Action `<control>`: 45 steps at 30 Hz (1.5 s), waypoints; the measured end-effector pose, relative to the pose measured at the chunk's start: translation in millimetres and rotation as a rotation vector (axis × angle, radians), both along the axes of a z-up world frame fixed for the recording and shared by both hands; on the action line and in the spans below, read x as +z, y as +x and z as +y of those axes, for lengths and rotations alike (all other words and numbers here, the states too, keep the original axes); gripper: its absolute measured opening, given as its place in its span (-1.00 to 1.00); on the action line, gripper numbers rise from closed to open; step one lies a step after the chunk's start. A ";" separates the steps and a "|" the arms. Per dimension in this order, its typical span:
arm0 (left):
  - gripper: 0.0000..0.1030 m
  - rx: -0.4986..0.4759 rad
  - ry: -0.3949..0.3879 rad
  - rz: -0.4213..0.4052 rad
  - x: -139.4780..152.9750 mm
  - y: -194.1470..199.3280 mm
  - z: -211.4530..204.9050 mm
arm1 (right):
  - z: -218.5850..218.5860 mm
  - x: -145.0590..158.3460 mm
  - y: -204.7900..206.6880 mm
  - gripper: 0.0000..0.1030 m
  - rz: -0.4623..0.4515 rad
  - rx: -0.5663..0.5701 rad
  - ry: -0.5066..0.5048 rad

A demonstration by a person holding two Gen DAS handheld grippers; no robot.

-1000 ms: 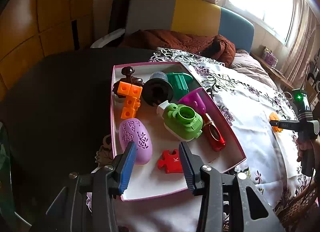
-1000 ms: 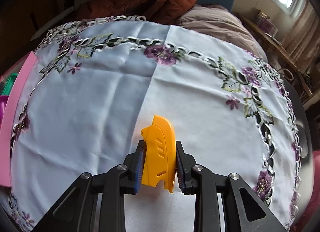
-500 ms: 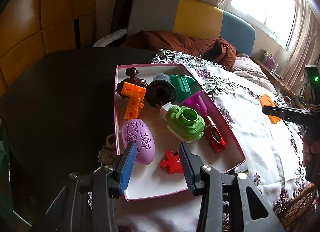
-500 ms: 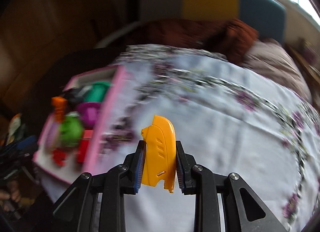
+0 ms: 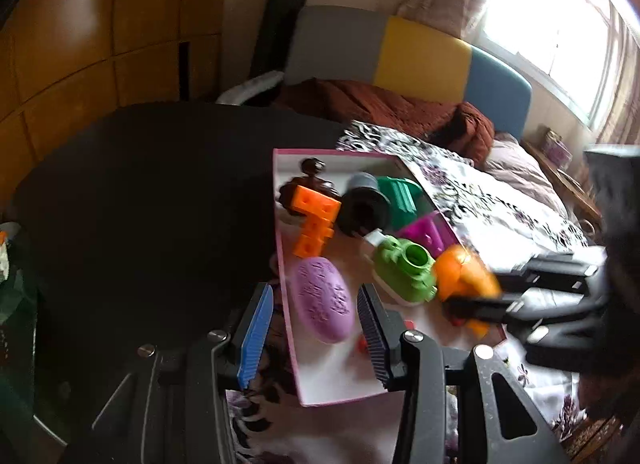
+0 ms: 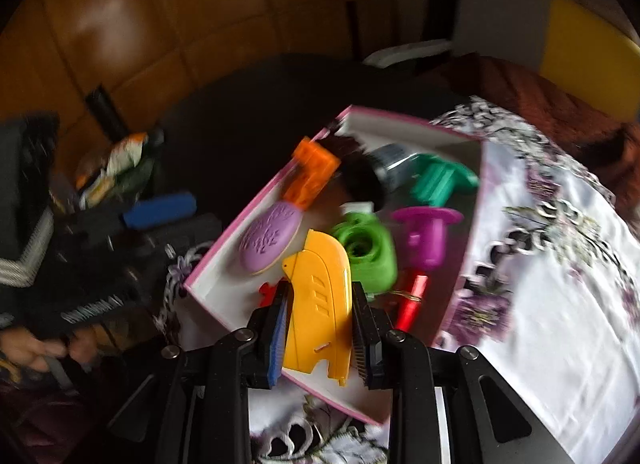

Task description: Organize rigid objects

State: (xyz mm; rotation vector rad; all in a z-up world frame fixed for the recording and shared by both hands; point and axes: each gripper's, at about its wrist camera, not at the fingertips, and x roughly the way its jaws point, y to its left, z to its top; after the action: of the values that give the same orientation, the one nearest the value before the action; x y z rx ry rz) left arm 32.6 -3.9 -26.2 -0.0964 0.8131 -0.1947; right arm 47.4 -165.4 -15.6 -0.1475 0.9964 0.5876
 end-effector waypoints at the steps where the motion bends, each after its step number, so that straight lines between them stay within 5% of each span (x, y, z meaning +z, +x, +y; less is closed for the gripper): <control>1: -0.14 0.009 0.000 0.000 0.2 0.7 2.7 | 6.3 -8.0 2.6 -0.45 0.019 0.017 -0.013; 5: -0.14 0.030 0.001 0.012 -3.4 2.3 10.0 | 13.8 -41.7 15.0 -0.39 0.101 0.040 -0.072; 12: -0.14 0.015 0.012 0.028 -8.5 2.9 3.2 | -0.4 -43.6 11.5 0.13 0.092 -0.009 -0.052; 21: -0.12 0.034 0.042 0.026 -7.0 2.8 0.0 | -4.8 -36.9 -2.0 0.30 0.068 -0.048 -0.035; 26: -0.12 0.052 0.055 0.009 -2.9 -0.4 -0.1 | -9.8 -19.6 -17.1 0.54 -0.023 -0.139 -0.019; 31: -0.11 0.062 0.062 -0.033 8.5 -7.8 -0.9 | -23.1 4.2 -30.6 0.90 -0.200 -0.387 -0.027; 37: 0.10 0.077 0.081 -0.091 24.3 -19.9 -4.0 | -24.5 9.8 -43.0 0.99 -0.257 -0.575 -0.013; 39: 0.45 0.102 0.083 -0.080 25.3 -20.7 -2.8 | -21.5 6.8 -46.5 0.99 -0.250 -0.592 -0.027; 45: 0.46 0.164 0.064 -0.074 23.8 -28.7 8.1 | -16.6 8.6 -52.2 0.99 -0.253 -0.578 -0.031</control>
State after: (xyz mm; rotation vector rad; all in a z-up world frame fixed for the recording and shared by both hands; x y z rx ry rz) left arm 3.9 4.1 -2.4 -0.0945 0.7328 -0.0174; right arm -4.8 -182.0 -7.0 0.0416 0.7526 0.0216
